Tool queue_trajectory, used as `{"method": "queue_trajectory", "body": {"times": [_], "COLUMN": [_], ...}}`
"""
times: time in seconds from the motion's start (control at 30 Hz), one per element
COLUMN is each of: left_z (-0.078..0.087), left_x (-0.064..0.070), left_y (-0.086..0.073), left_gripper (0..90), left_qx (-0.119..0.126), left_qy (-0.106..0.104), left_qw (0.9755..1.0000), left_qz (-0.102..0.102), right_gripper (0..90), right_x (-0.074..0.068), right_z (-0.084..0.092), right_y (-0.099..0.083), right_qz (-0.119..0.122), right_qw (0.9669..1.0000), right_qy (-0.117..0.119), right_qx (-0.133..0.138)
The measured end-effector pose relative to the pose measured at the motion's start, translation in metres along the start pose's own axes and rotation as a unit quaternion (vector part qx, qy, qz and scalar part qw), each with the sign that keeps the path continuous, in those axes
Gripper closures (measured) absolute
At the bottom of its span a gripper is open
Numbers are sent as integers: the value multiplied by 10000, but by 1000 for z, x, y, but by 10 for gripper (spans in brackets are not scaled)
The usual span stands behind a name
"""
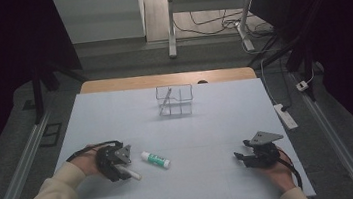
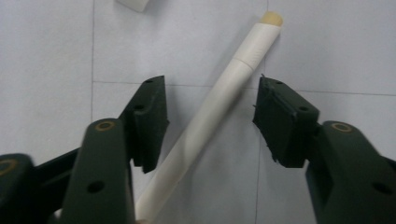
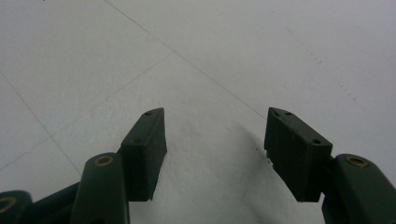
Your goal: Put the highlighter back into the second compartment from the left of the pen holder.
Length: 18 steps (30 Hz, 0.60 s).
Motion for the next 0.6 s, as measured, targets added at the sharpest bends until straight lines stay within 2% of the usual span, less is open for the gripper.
{"method": "queue_trajectory", "body": {"times": [0.27, 0.47, 0.6], "left_z": [0, 0, 0], "left_x": [4, 8, 10], "left_y": [0, 0, 0], "left_gripper": [605, 721, 787], "left_qx": [-9, 9, 25], "left_qy": [-187, -242, -267], "left_qw": [9995, 9982, 9976], "left_qz": [-245, -542, -641], "right_gripper": [384, 384, 384], "right_x": [0, 0, 0], "right_z": [0, 0, 0], "right_y": [0, 0, 0], "right_qz": [26, 33, 28], "right_qw": [10000, 10000, 10000], "right_qy": [7, -1, -5], "right_qx": [-20, -27, -14]}}
Point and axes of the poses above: each handheld gripper's, and its own axes: z roughly backward along the jaws, y roughly out of its top, x roughly to its right, the point moved 10 cm from there along -z, roughly forward along the jaws
